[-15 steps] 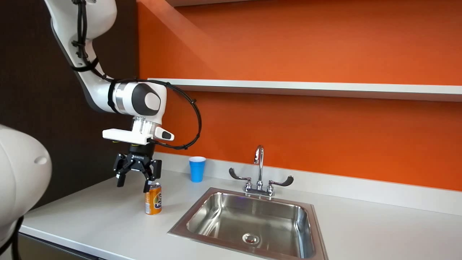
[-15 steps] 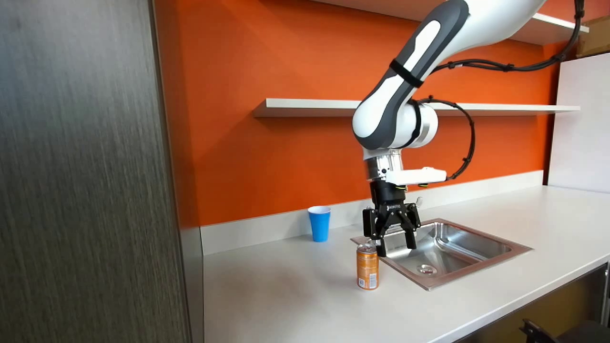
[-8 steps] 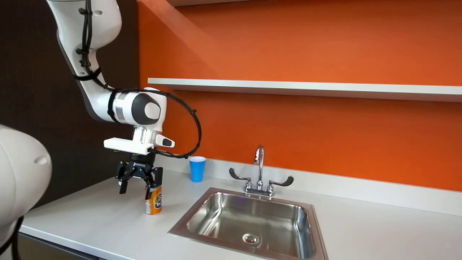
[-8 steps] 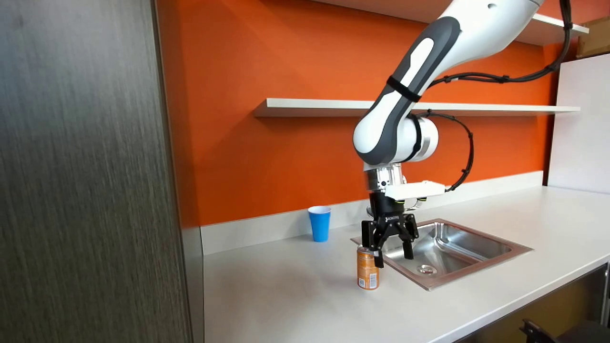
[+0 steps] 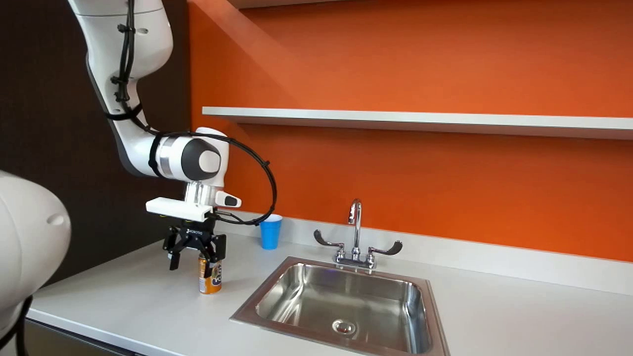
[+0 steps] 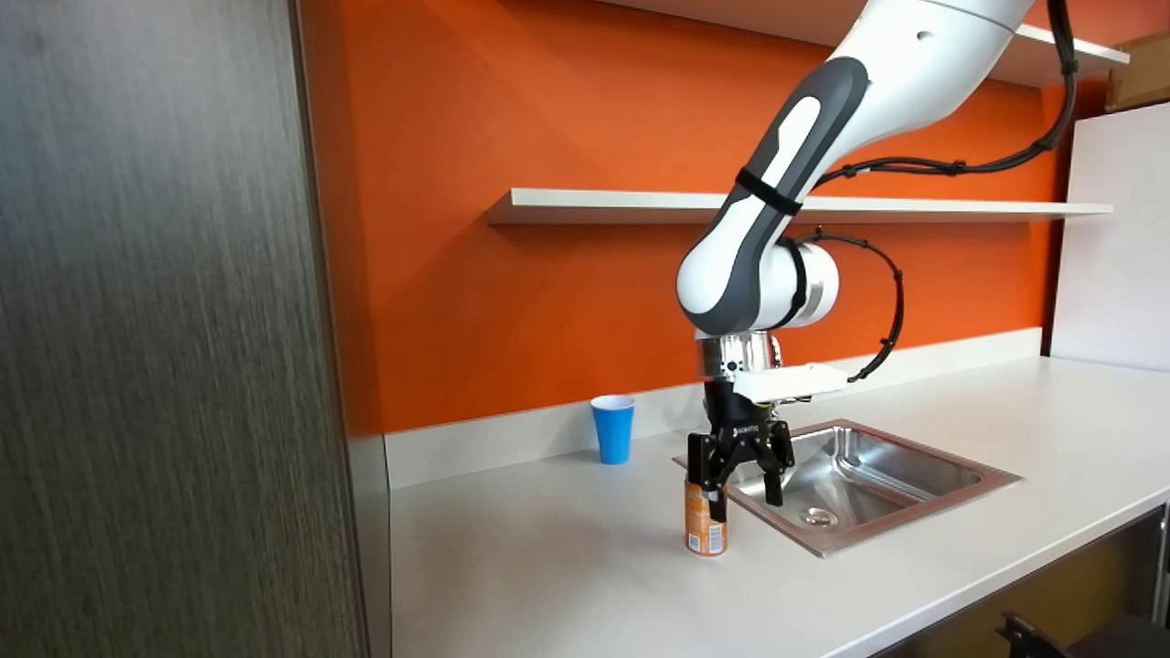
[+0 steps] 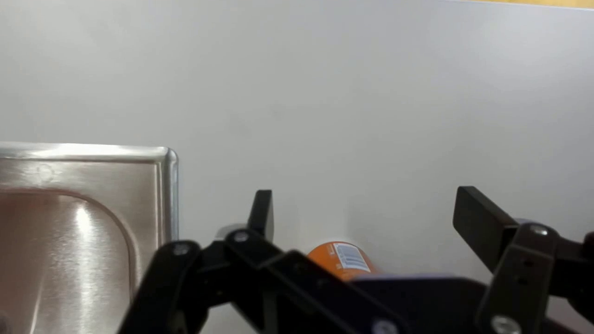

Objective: Put the can on the shelf

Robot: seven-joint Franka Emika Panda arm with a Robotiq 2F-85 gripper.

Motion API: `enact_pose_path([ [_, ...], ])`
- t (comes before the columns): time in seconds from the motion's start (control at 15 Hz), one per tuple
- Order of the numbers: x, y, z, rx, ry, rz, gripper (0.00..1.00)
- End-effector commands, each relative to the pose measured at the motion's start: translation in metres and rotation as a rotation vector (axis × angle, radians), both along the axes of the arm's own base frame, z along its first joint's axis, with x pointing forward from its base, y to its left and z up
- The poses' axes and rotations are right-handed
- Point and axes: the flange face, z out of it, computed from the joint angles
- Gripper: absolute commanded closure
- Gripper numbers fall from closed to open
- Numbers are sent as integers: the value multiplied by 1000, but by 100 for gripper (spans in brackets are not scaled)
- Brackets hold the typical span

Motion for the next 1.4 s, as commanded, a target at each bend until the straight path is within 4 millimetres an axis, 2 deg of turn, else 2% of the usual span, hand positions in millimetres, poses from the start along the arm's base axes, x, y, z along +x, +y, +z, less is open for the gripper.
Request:
enact_pose_path([
  [0.0,0,0,0,0,0,0,0],
  [1.33,12,-6,6,92,-221,-158,0],
])
